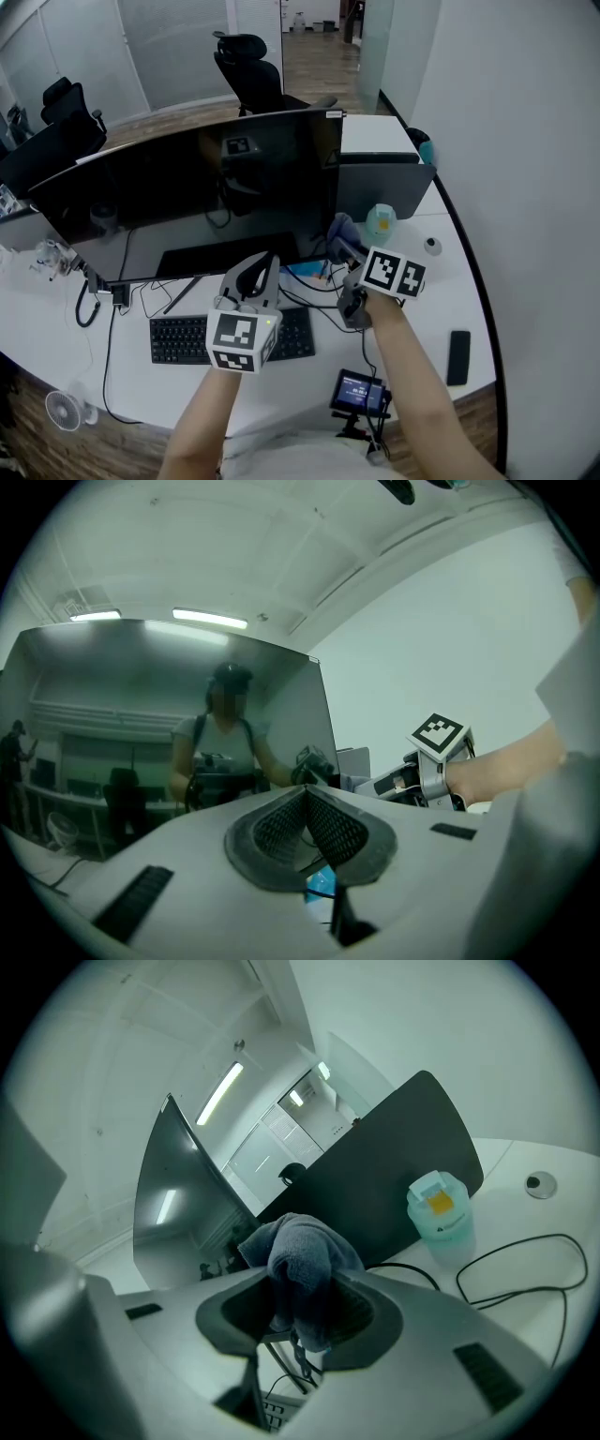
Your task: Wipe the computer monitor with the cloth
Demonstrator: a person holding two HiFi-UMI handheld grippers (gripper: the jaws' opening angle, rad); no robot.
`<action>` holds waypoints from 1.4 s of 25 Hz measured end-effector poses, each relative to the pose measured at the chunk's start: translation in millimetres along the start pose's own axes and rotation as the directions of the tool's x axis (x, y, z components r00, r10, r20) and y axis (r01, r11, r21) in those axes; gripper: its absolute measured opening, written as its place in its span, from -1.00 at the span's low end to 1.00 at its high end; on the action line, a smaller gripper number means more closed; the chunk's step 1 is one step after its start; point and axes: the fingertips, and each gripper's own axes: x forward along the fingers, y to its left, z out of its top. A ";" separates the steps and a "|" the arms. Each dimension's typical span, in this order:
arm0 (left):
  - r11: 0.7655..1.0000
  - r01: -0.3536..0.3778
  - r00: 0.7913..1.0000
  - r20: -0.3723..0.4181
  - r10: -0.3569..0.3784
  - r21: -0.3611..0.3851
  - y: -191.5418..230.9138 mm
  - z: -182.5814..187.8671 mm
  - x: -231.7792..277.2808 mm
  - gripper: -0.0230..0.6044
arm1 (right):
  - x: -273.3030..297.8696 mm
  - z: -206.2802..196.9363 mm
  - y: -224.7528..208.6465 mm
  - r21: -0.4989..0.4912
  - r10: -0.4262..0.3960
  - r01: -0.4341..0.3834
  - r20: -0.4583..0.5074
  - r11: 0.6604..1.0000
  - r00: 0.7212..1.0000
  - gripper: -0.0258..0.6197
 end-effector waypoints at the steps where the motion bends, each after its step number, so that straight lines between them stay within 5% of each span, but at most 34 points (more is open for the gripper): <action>1: 1.000 0.002 1.000 -0.002 -0.002 -0.003 -0.4 -2.3 -0.7 -0.90 | 0.5 -1.6 -1.5 0.003 -0.002 0.002 -0.002 1.000 1.000 -0.50; 19: 0.988 -0.041 0.998 -0.050 0.034 -0.148 5.3 -41.6 0.5 -0.90 | 11.2 -34.4 -34.2 0.086 -0.016 0.020 -0.045 0.996 0.999 -0.50; 35: 0.984 -0.062 0.996 -0.075 0.050 -0.169 9.0 -51.9 -5.6 -0.90 | 10.6 -64.7 -52.4 0.363 -0.025 0.003 0.054 0.932 0.998 -0.50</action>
